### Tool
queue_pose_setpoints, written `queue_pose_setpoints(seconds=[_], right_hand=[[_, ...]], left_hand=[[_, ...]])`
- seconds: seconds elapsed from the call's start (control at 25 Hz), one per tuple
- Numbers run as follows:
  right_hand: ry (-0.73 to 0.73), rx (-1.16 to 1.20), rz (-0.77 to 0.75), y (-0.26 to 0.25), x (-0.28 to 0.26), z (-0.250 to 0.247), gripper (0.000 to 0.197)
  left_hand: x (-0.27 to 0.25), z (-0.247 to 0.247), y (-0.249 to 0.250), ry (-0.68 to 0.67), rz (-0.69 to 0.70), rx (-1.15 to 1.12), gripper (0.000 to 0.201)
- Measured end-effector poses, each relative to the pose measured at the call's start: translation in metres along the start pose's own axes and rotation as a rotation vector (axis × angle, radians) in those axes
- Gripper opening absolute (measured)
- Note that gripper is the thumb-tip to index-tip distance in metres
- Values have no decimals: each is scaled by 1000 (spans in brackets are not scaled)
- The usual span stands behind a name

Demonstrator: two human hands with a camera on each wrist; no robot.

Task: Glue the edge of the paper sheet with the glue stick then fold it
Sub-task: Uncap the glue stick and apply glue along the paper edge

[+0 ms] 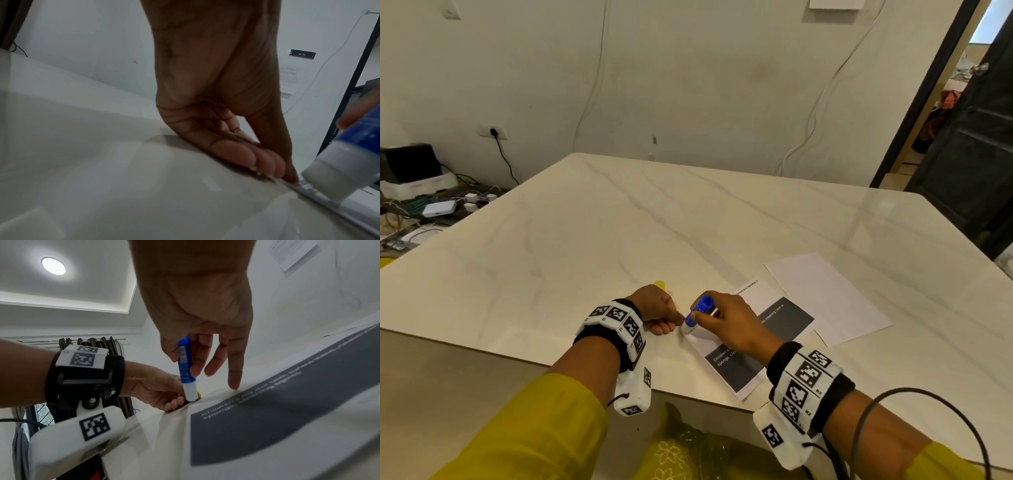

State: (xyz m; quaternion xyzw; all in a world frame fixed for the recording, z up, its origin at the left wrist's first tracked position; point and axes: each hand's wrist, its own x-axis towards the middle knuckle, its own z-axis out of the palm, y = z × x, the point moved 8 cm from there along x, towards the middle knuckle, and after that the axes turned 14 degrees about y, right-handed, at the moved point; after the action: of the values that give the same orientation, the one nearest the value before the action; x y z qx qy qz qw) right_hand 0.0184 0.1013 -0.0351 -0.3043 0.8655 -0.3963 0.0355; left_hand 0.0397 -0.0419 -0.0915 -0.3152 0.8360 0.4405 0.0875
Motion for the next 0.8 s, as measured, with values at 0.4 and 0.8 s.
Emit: queue_pose_setpoints(seconds=[0.4,0.8], right_hand=[[-45,-133,-13,-9,3,5,32],[-94,-129,22,-7,-14,-2,37]], left_hand=[[-1,-2,2,21,15,-4,16],[0,-1,2,26,2,30,20]])
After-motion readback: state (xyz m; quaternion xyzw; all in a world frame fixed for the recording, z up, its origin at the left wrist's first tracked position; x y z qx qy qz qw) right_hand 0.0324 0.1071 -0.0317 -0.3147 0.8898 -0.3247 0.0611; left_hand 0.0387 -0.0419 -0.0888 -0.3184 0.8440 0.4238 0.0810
